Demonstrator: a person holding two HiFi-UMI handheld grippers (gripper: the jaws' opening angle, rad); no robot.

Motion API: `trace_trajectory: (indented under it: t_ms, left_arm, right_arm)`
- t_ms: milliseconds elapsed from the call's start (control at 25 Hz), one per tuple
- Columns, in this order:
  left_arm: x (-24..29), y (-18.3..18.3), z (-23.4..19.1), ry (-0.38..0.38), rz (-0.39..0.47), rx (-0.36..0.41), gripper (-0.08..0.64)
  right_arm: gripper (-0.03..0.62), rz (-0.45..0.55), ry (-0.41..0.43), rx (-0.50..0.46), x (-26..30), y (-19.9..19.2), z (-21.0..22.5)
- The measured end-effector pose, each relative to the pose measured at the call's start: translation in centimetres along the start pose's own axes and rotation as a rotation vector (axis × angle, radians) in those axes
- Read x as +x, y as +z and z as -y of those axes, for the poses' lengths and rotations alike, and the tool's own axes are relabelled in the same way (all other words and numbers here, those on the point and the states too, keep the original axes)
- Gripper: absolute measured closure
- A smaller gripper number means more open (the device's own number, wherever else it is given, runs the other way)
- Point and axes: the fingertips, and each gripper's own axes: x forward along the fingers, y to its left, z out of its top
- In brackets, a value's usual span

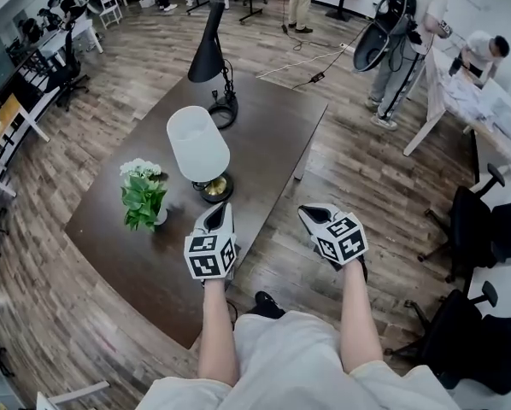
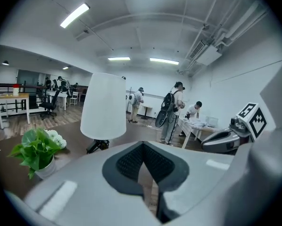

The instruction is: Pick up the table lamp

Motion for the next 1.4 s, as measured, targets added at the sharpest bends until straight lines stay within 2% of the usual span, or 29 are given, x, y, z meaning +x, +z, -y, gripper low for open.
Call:
trace_trajectory:
  t_ms: [280, 440, 560, 680, 800, 880, 1080, 1160, 1240, 1400]
  left_arm:
    - [1.9, 0.5, -2.9, 0.037, 0.012, -0.028, 0.56]
    - [1.5, -0.6, -3.4, 0.052, -0.014, -0.03, 0.56]
    - [0.8, -1.5, -3.8, 0.062, -0.029, -0.029, 0.56]
    - [-0.2, -2.8, -4.2, 0.086, -0.031, -0.062, 0.56]
    - [-1.9, -4.8, -5.5, 0.135, -0.054, -0.08, 0.56]
    - [-2.8, -5.7, -6.6, 0.176, -0.071, -0.094, 0.56]
    - [-3.7, -4.3, -8.8, 0.269, -0.056, -0.114, 0.56]
    - [-4.0, -3.7, -9.3, 0.299, -0.036, -0.128, 0.56]
    - [-4.3, -3.6, -9.7, 0.319, -0.037, -0.133, 0.56]
    - [-5.6, -5.2, -11.4, 0.409, -0.056, -0.202, 0.56]
  right_arm:
    - [0.565, 0.036, 0.013, -0.005, 3.4, 1.6, 0.1]
    - [0.565, -0.003, 0.056, -0.016, 5.5, 0.0, -1.5]
    - [0.565, 0.017, 0.065, 0.011, 7.0, 0.0, -2.0]
    - [0.565, 0.046, 0.047, 0.028, 8.2, 0.4, -2.0]
    - [0.561, 0.084, 0.039, 0.054, 9.8, 0.9, -2.5]
    - [0.554, 0.091, 0.078, 0.061, 11.3, 1.1, -3.4]
    - [0.552, 0.058, 0.189, 0.015, 14.8, 2.1, -5.5]
    - [0.535, 0.047, 0.195, 0.006, 16.3, 2.4, -5.9]
    - [0.482, 0.042, 0.183, 0.028, 18.0, 3.2, -5.7]
    - [0.477, 0.015, 0.213, -0.036, 20.6, 4.1, -5.9]
